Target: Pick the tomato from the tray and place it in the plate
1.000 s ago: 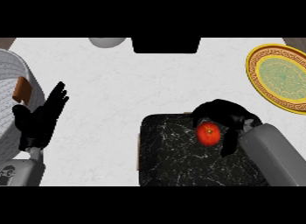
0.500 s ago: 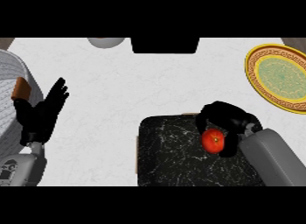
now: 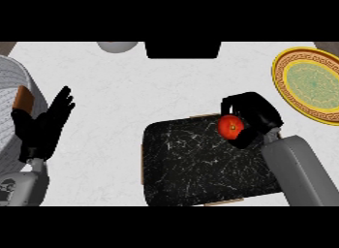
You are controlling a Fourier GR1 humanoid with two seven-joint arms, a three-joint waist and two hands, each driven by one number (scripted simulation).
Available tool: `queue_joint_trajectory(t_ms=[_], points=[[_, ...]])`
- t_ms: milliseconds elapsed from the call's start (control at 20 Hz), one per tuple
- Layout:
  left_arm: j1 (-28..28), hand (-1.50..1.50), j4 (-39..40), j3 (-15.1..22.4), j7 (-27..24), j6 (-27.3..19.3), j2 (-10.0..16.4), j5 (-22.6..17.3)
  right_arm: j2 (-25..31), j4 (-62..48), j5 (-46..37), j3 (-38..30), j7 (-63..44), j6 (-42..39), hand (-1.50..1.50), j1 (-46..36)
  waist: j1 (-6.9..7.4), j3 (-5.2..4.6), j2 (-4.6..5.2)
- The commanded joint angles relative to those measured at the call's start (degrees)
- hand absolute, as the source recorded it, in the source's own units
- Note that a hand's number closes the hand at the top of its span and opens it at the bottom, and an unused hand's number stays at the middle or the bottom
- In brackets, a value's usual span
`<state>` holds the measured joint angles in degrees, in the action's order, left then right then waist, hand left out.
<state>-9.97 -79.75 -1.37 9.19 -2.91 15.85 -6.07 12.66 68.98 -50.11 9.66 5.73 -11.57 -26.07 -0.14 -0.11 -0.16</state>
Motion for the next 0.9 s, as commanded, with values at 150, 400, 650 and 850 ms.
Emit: queue_joint_trajectory(t_ms=[150,400,650,850], points=[[3.0,0.0,-0.91,-1.0,-0.62,1.03,0.88,-0.67,-1.44,10.68,-3.84,-7.38,-8.36,16.67,1.5,-1.76,-0.29,0.09,-0.41],[-0.04,0.0,0.14,0.28,-0.28,-1.54,-1.06,1.89,1.78,9.54,-4.55,-14.96,-10.18,23.15,1.5,-2.41,-0.15,0.14,0.16],[0.99,0.0,0.75,1.27,-2.68,-2.06,-3.29,3.44,2.6,8.77,1.99,-20.96,-11.95,20.16,1.5,-3.53,0.2,0.12,0.21],[-1.43,0.0,-0.18,-1.37,1.73,0.45,-0.79,0.84,7.7,0.18,7.09,-27.49,-8.86,18.99,1.5,-7.5,0.48,0.13,0.27]])
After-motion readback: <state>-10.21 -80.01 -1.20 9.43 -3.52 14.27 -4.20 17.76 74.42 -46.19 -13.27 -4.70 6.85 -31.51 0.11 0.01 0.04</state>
